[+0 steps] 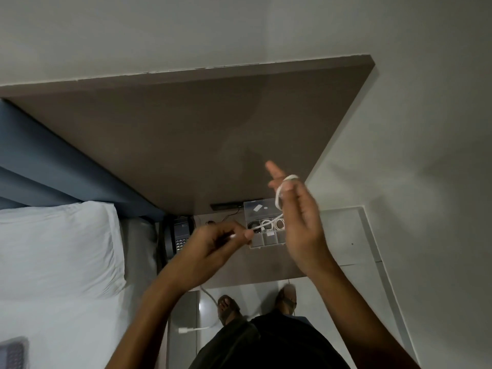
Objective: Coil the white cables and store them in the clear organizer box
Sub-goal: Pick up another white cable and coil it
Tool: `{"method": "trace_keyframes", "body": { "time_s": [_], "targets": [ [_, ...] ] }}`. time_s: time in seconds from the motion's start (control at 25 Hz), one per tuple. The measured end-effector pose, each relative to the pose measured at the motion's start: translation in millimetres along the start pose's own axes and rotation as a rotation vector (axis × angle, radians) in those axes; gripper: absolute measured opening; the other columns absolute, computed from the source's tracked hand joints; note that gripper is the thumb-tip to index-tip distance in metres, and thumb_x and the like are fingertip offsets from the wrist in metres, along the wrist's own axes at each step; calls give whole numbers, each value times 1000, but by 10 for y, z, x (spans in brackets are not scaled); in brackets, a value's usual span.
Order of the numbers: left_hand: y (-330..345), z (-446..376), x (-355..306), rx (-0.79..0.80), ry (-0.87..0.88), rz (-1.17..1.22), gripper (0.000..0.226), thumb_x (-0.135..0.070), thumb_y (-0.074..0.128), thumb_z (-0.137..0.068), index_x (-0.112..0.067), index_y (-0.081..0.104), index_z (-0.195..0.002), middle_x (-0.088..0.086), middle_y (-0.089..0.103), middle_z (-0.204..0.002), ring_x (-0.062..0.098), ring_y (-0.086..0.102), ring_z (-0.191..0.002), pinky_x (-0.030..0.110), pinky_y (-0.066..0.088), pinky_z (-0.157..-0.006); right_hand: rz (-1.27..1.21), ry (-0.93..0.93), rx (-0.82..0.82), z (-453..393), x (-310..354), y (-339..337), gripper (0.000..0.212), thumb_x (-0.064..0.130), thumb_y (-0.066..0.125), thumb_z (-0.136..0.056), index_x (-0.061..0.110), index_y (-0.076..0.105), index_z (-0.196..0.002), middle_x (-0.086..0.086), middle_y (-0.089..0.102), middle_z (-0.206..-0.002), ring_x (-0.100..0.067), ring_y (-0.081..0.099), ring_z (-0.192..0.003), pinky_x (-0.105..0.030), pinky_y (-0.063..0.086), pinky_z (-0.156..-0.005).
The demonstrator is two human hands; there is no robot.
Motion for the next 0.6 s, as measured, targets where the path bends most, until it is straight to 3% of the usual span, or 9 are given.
{"method": "trace_keyframes", "body": {
  "time_s": [0.04,0.12,0.2,0.24,0.32,0.4,0.48,0.52,0.6],
  "targets": [
    [-179,-20,-75,-68,15,14,38,-61,62,-101,-28,79,-97,7,72,-75,23,66,-60,41,55,-57,204,-13,95,22,-37,85,33,34,37,-117,24,67,-126,10,71,-139,-27,71,-115,-58,58,-100],
    [-510,-106,-215,-155,62,22,32,-60,75,-94,-29,79,-89,-2,76,-78,9,71,-63,29,58,-57,159,77,407,181,-177,385,30,29,39,-118,19,67,-123,10,78,-107,-17,75,-93,-46,63,-80],
    [-690,-235,-270,-168,70,38,42,-59,82,-87,-18,76,-84,3,74,-73,20,70,-59,29,58,-56,-265,259,644,389,-208,646,34,27,42,-117,6,68,-124,2,79,-106,-16,76,-97,-33,62,-87],
    [-705,-299,-242,-172,54,69,48,-58,83,-87,-11,72,-82,6,70,-68,28,66,-56,31,55,-55,-535,382,704,477,-162,740,35,29,46,-116,4,70,-123,-5,80,-107,-18,76,-97,-30,61,-88],
    [-619,-392,-171,-194,20,105,56,-54,75,-95,-1,66,-79,14,59,-62,27,55,-52,29,50,-54,-1090,560,752,574,26,880,34,26,52,-113,-1,69,-121,-14,79,-104,-23,76,-95,-32,61,-88],
    [-380,-407,-115,-190,2,111,61,-52,57,-105,2,69,-81,17,59,-62,20,55,-54,29,48,-59,-1495,593,616,426,187,829,35,18,48,-113,-9,67,-122,-24,77,-109,-32,76,-101,-38,61,-98],
    [-90,-342,-47,-122,-19,109,59,-51,44,-110,-4,74,-89,11,60,-64,11,54,-57,29,47,-61,-1618,529,387,156,207,649,40,19,41,-115,-8,65,-130,-29,71,-130,-37,71,-123,-38,46,-121],
    [23,-295,-12,-70,-28,92,53,-48,44,-111,-9,74,-94,5,57,-65,9,53,-57,30,46,-59,-1565,449,268,14,201,529,39,19,38,-117,-6,62,-134,-28,65,-143,-36,64,-136,-39,37,-127],
    [124,-211,31,32,-25,8,32,-40,51,-113,-16,72,-105,2,60,-72,13,58,-61,34,53,-59,-1087,265,30,-198,144,214,37,22,33,-120,4,60,-139,-17,57,-158,-28,52,-150,-40,31,-131]
  ]
}}
Point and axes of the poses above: each hand's wrist, its own z-axis away from the middle knuckle, its own y-axis out of the palm, x = y × z, the point moved 9 cm from there along -z, towards the middle knuckle
